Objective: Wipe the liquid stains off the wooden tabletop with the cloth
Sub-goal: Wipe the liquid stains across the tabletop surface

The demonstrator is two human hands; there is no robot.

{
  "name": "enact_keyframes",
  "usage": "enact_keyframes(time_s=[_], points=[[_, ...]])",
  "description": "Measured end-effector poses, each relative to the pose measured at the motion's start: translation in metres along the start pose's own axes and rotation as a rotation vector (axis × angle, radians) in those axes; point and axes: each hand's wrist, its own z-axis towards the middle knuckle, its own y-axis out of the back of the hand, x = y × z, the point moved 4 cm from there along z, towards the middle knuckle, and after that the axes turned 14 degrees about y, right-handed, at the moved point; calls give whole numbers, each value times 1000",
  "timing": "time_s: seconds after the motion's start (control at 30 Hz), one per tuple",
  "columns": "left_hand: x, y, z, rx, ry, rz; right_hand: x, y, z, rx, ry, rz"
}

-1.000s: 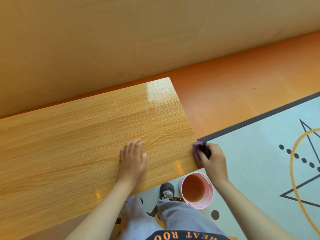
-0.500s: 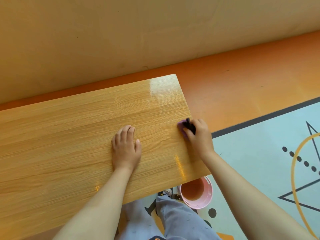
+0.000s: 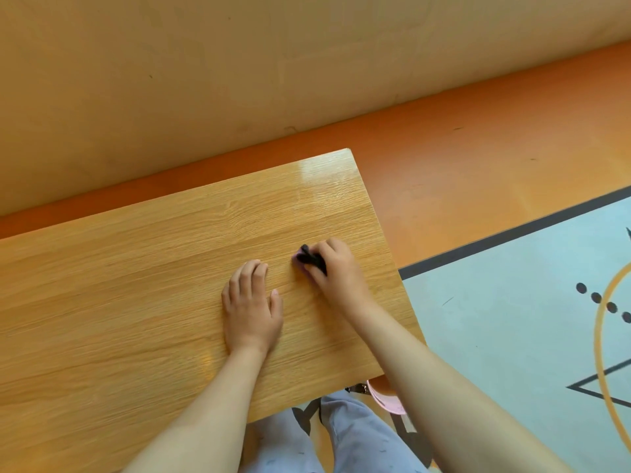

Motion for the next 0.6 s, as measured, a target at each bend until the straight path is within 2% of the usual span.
enact_keyframes(time_s=[0.03, 0.1, 0.23, 0.43, 0.5, 0.6], points=[[-1, 0, 0, 3, 1, 3, -7, 7, 4, 27, 35, -7], [-1, 0, 1, 5, 2, 6, -31, 30, 11, -27, 7, -28], [1, -2, 3, 3, 10, 7, -86, 75, 26, -243, -226, -113], [0, -2, 4, 13, 11, 9, -77, 55, 34, -431, -465, -135], [1, -3, 4, 12, 11, 15, -59, 37, 39, -402, -442, -110], [1, -2, 4, 14, 13, 27, -19, 3, 52, -221, -199, -64]])
